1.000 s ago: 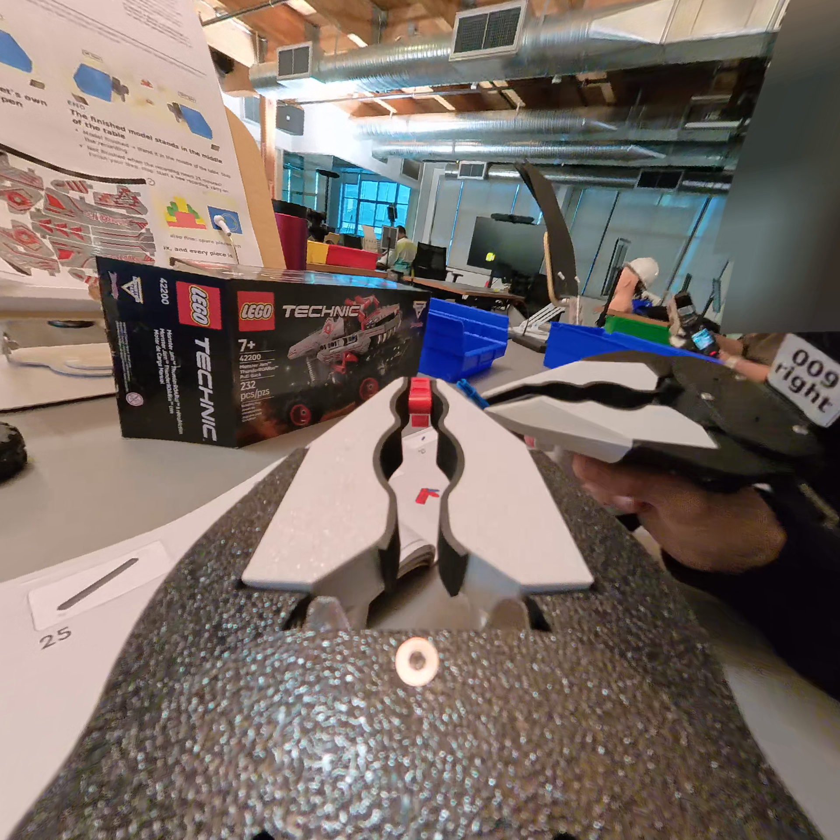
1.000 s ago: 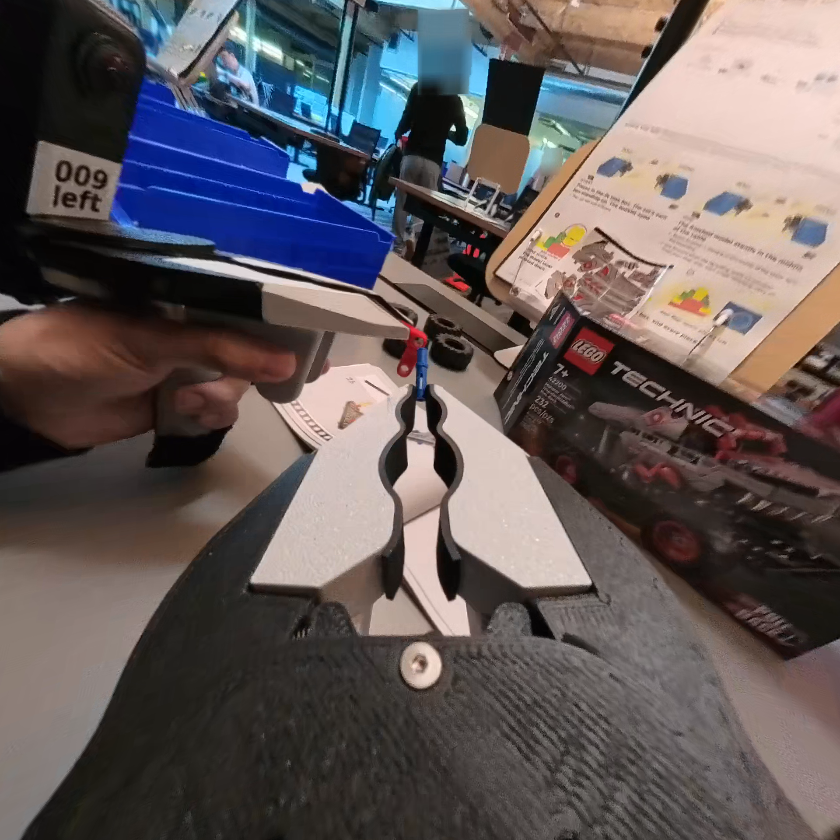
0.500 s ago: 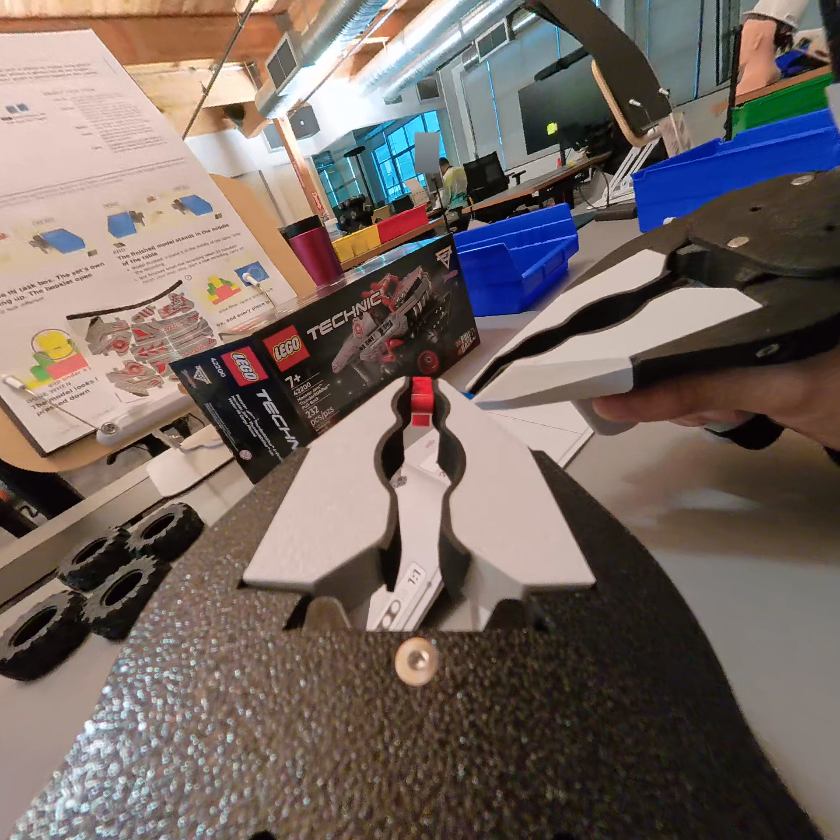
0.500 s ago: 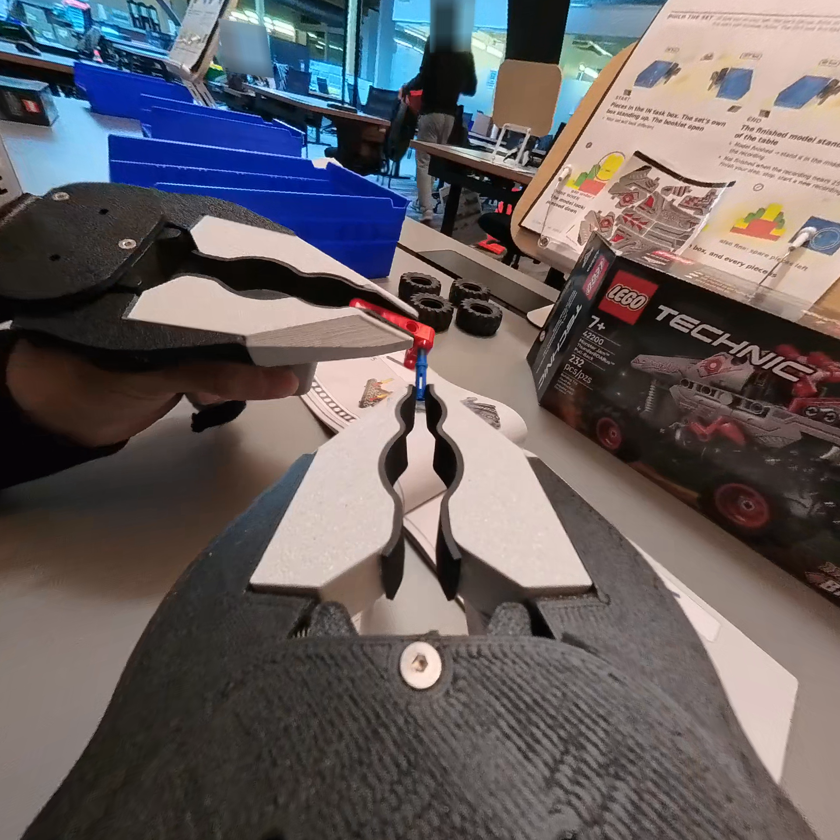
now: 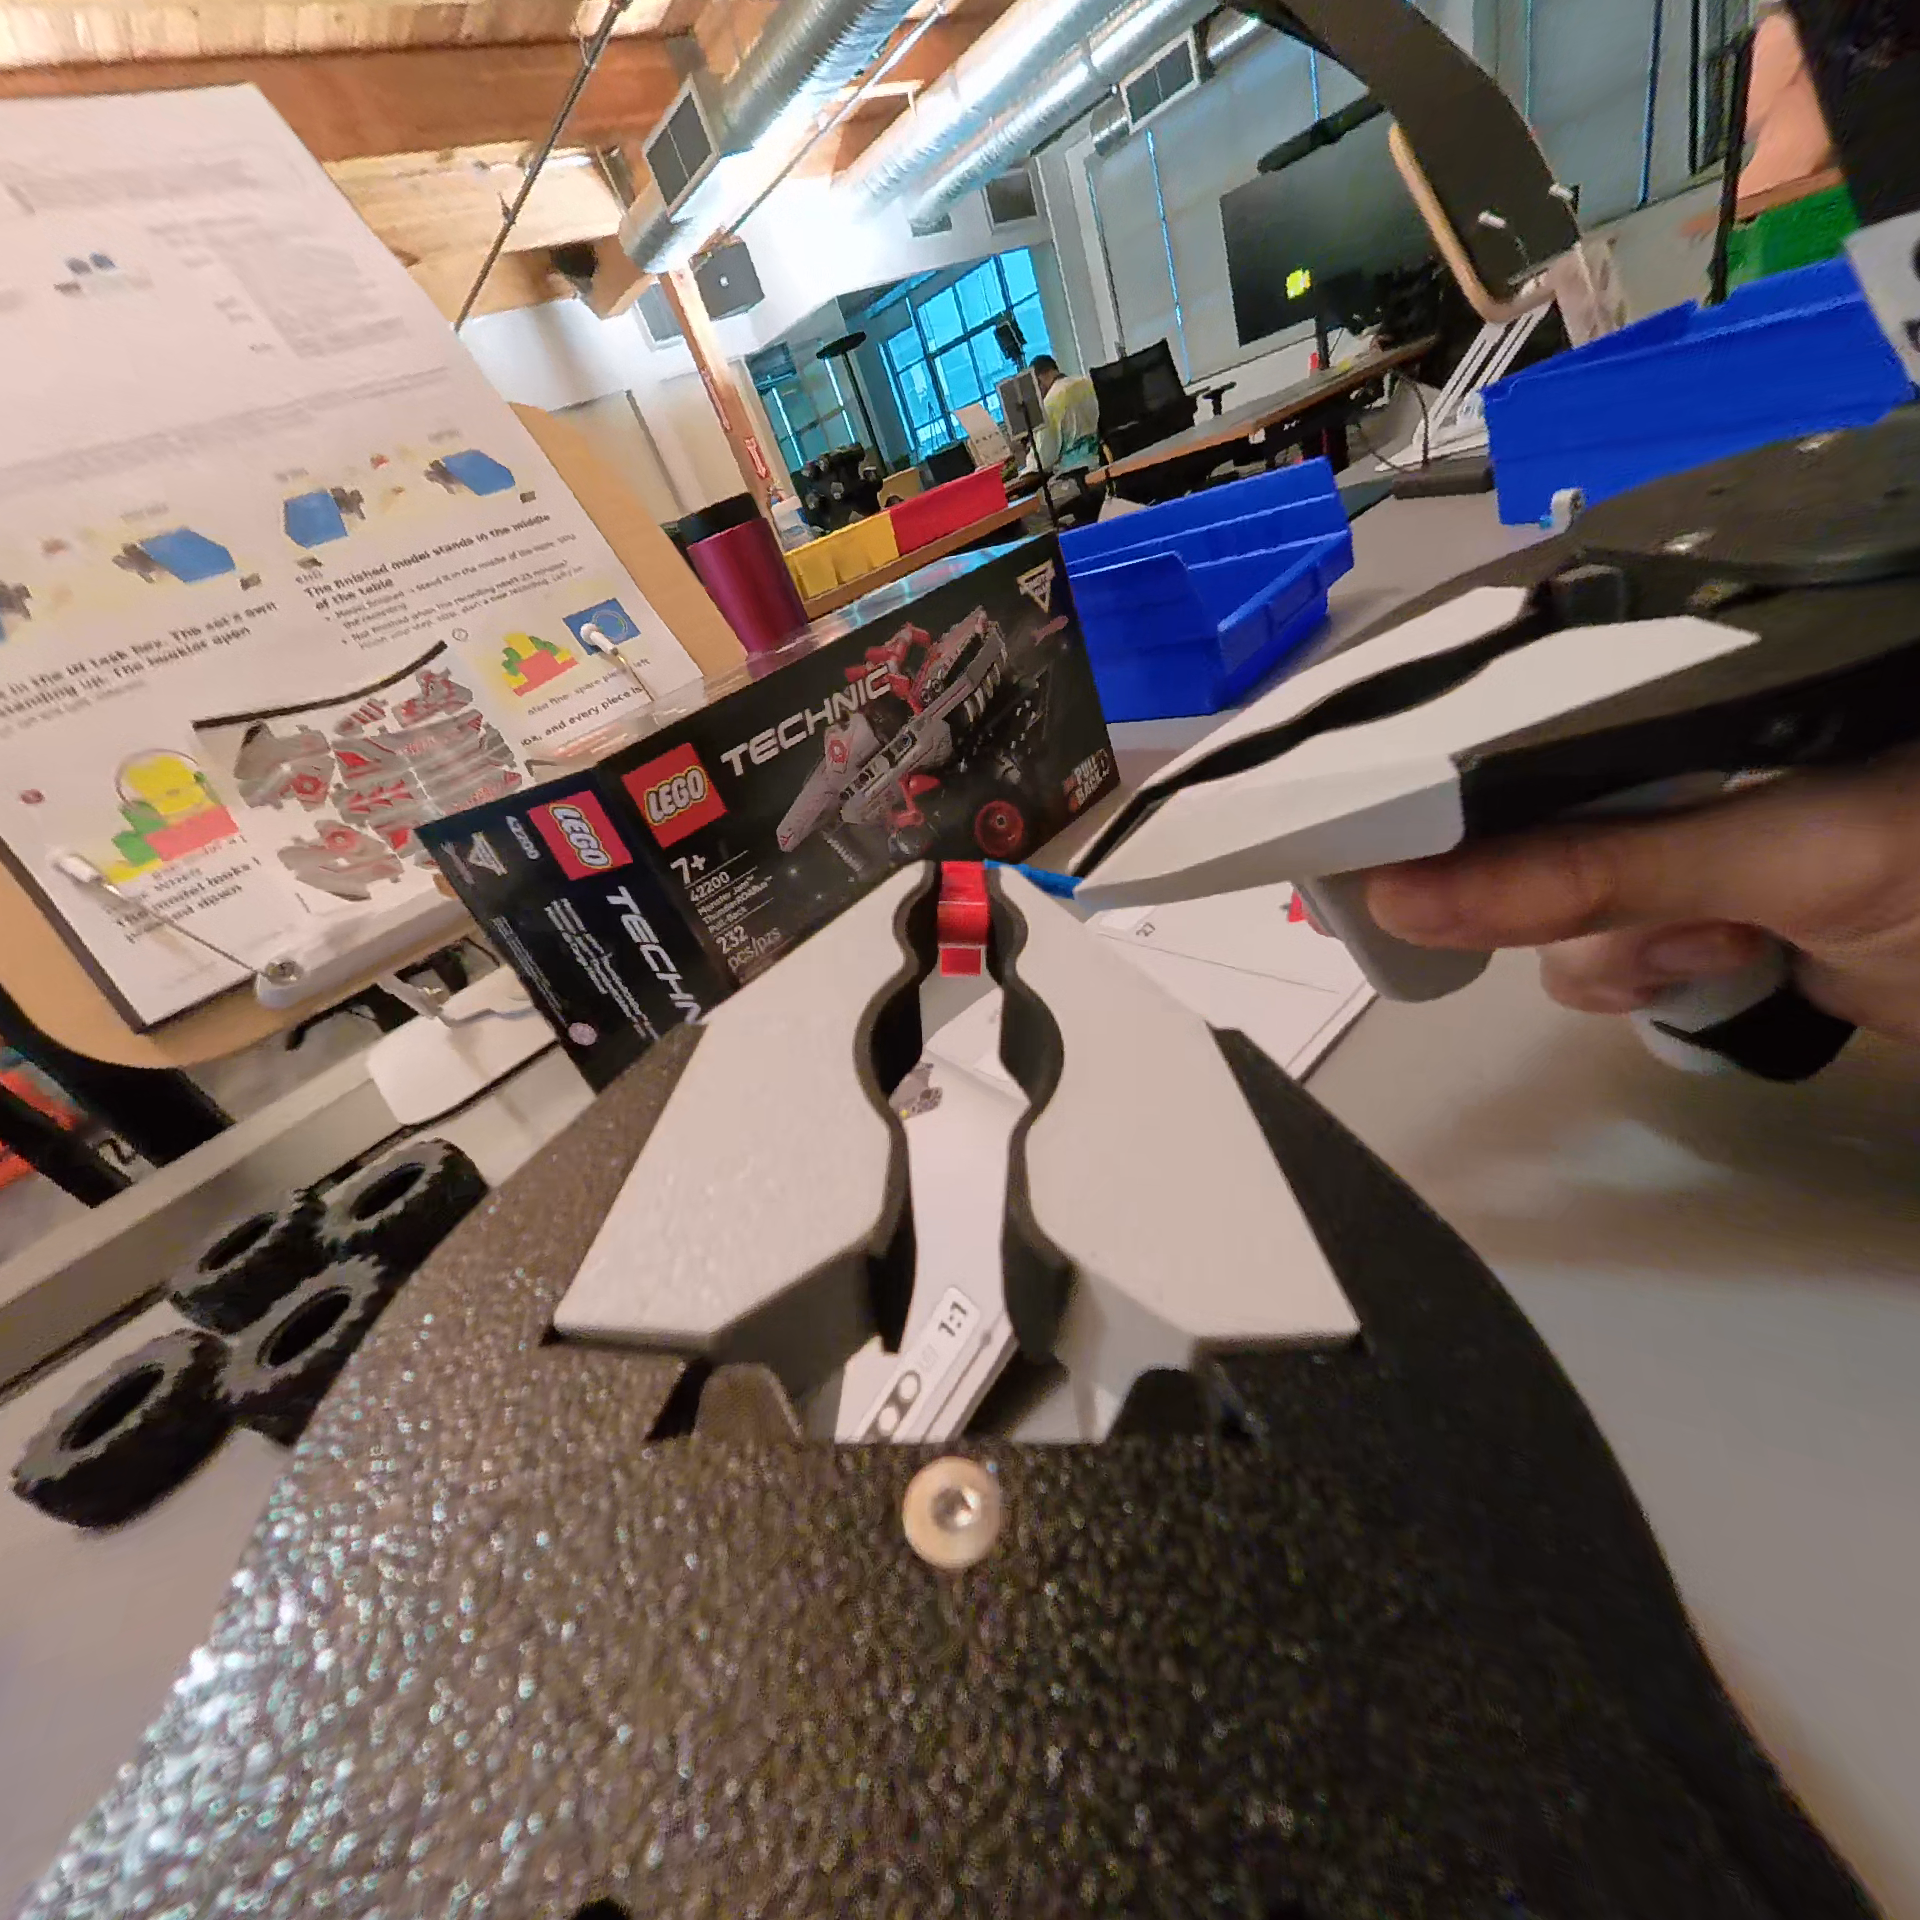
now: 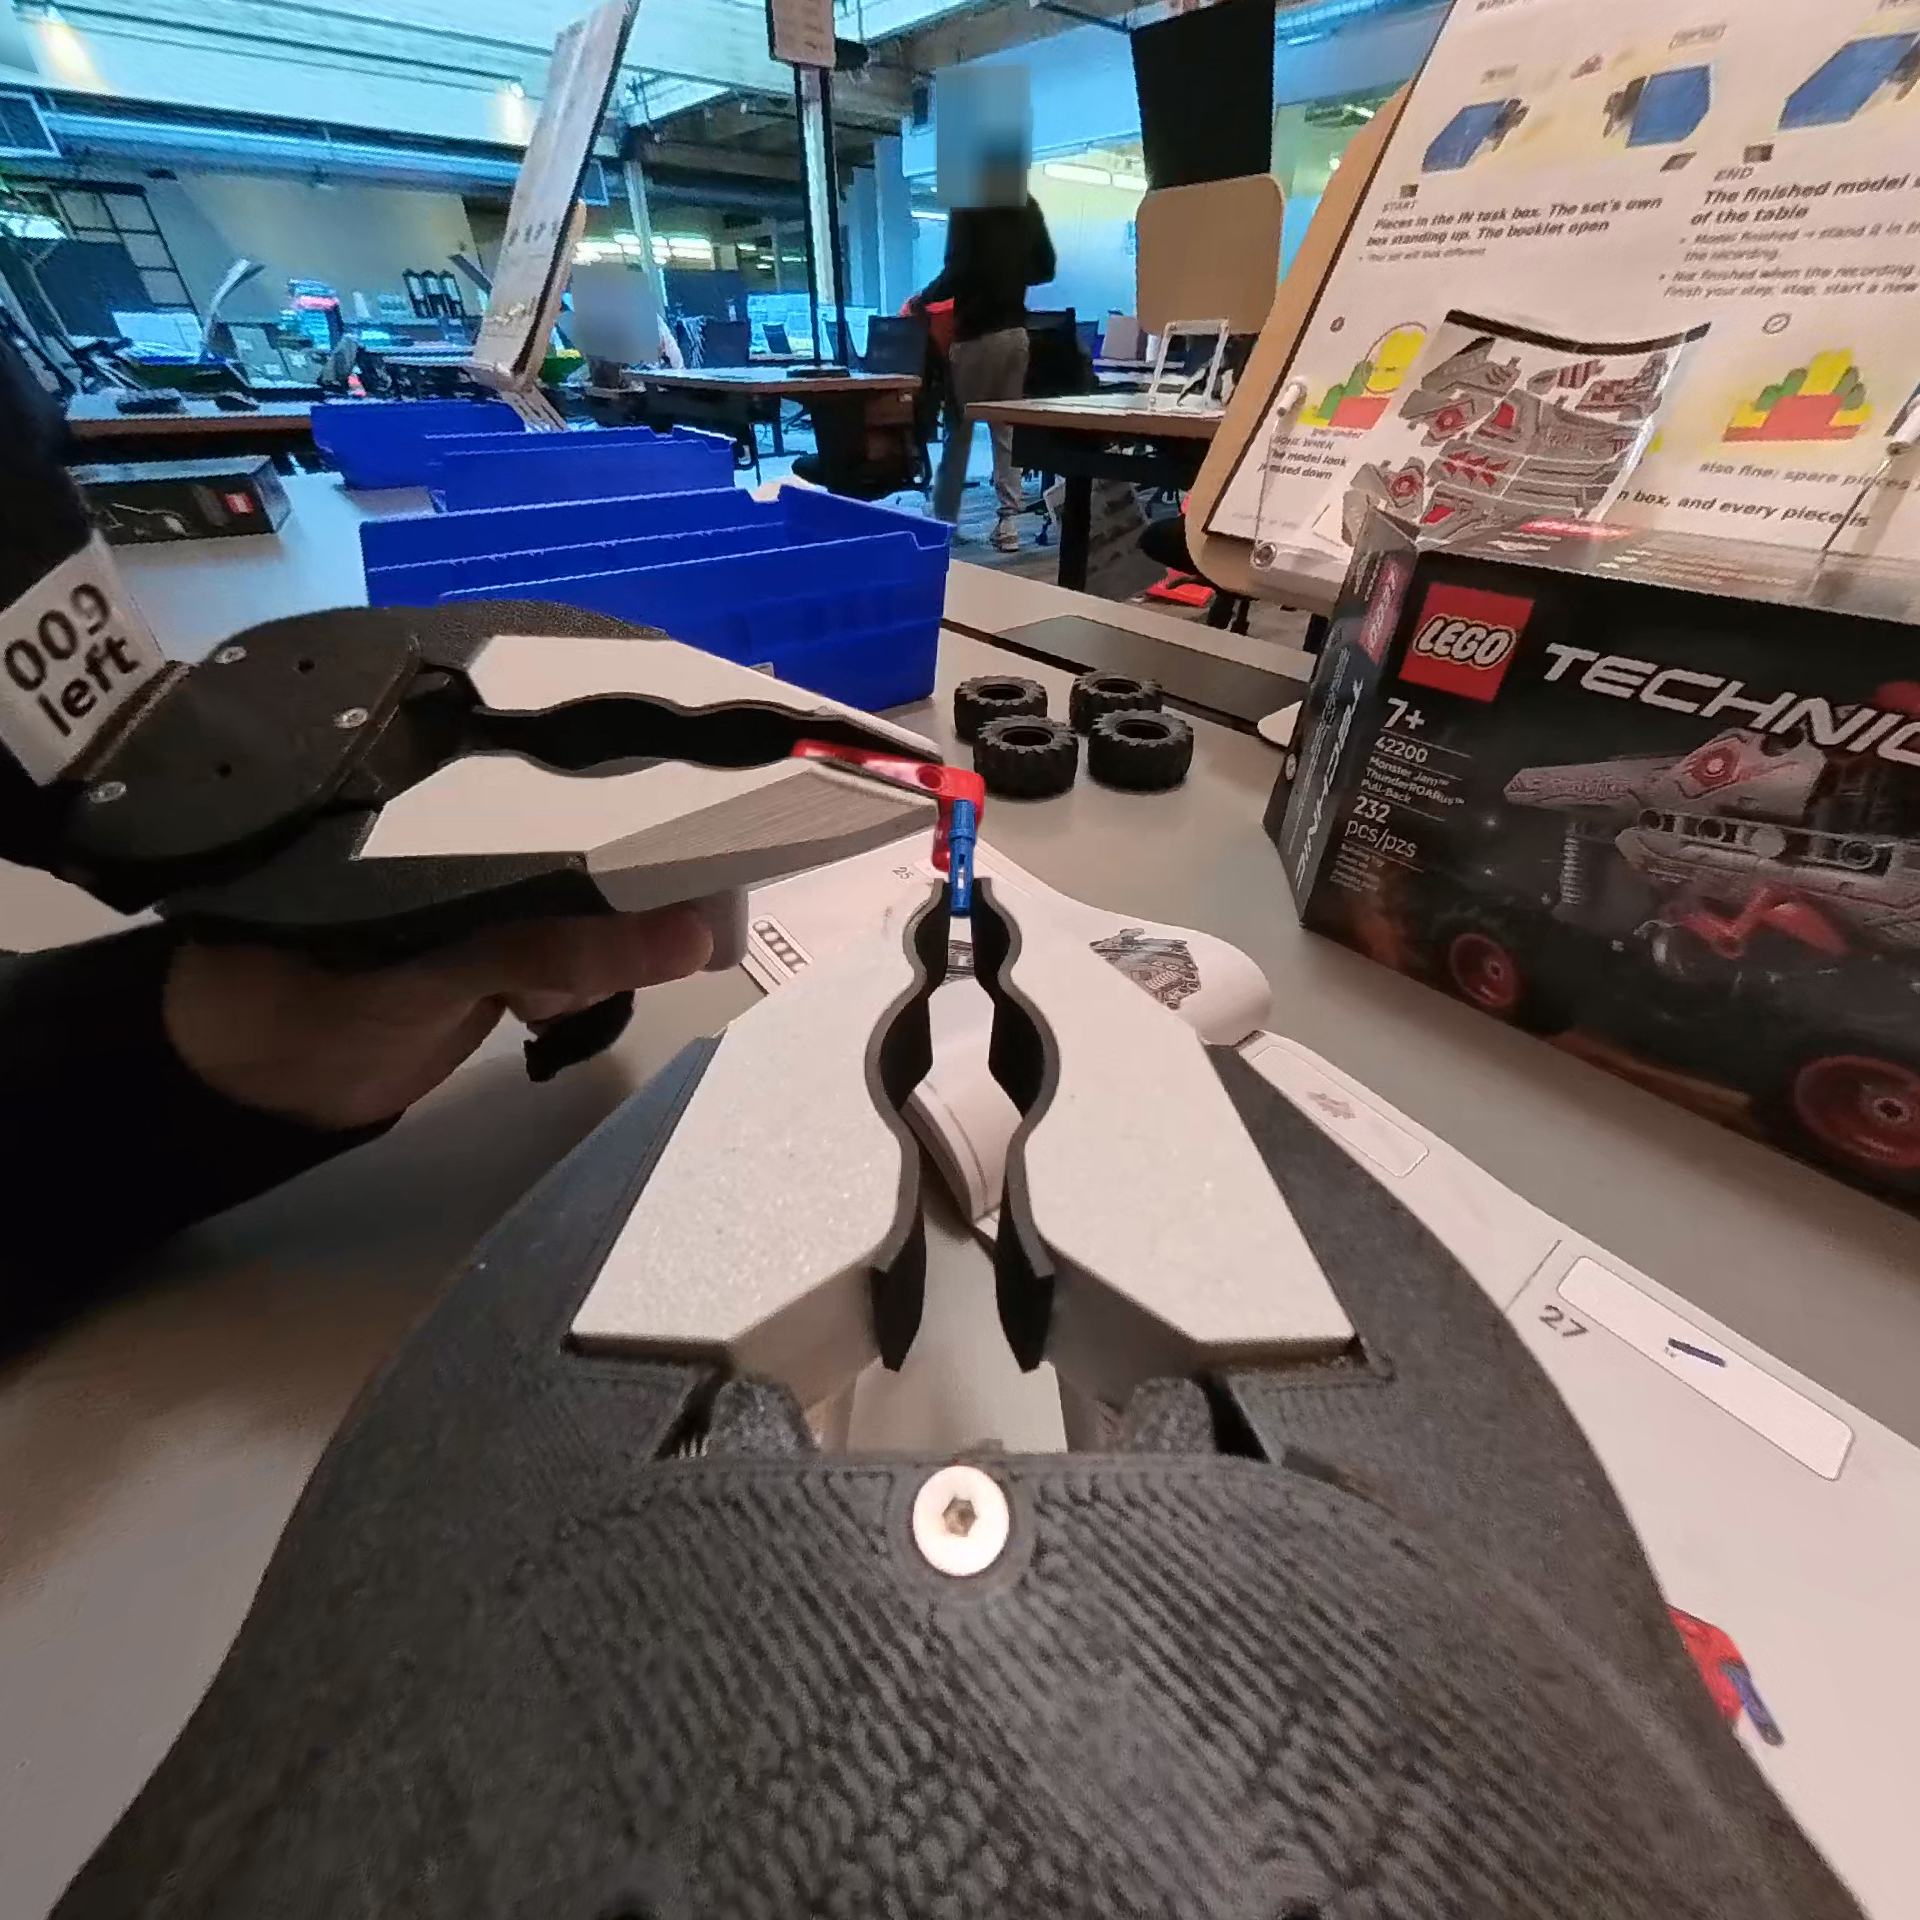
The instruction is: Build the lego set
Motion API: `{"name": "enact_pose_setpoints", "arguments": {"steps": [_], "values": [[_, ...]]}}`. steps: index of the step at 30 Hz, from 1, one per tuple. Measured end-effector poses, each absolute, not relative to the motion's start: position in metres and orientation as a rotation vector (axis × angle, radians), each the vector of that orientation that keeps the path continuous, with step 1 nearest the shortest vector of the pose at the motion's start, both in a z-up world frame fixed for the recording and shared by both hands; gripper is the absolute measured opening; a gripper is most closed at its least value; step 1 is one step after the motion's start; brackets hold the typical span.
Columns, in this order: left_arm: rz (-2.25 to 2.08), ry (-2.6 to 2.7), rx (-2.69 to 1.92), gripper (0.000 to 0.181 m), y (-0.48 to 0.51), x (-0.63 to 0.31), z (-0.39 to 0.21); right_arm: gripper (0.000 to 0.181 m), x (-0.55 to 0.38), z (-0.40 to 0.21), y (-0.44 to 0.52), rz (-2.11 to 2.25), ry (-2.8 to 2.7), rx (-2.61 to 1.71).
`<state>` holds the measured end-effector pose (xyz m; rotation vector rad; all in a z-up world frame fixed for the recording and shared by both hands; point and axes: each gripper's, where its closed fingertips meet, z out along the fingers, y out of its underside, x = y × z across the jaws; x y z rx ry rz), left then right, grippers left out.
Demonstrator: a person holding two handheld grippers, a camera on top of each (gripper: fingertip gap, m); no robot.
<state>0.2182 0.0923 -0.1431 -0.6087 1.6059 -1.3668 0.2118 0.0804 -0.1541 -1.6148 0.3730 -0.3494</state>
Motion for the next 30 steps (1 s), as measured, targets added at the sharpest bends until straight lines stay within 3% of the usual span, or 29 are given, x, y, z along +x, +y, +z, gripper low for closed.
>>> {"name": "enact_pose_setpoints", "arguments": {"steps": [9, 30], "values": [[-1.153, 1.631, -0.480, 0.005, 0.092, 0.219, -0.148, 0.002, 0.213, -0.158, 0.080, -0.303, 0.398, -1.620], [-1.348, 1.645, -0.640, 0.005, 0.090, 0.220, -0.150, 0.002, 0.214, -0.165, 0.082, -0.373, 0.403, -1.670]]}}
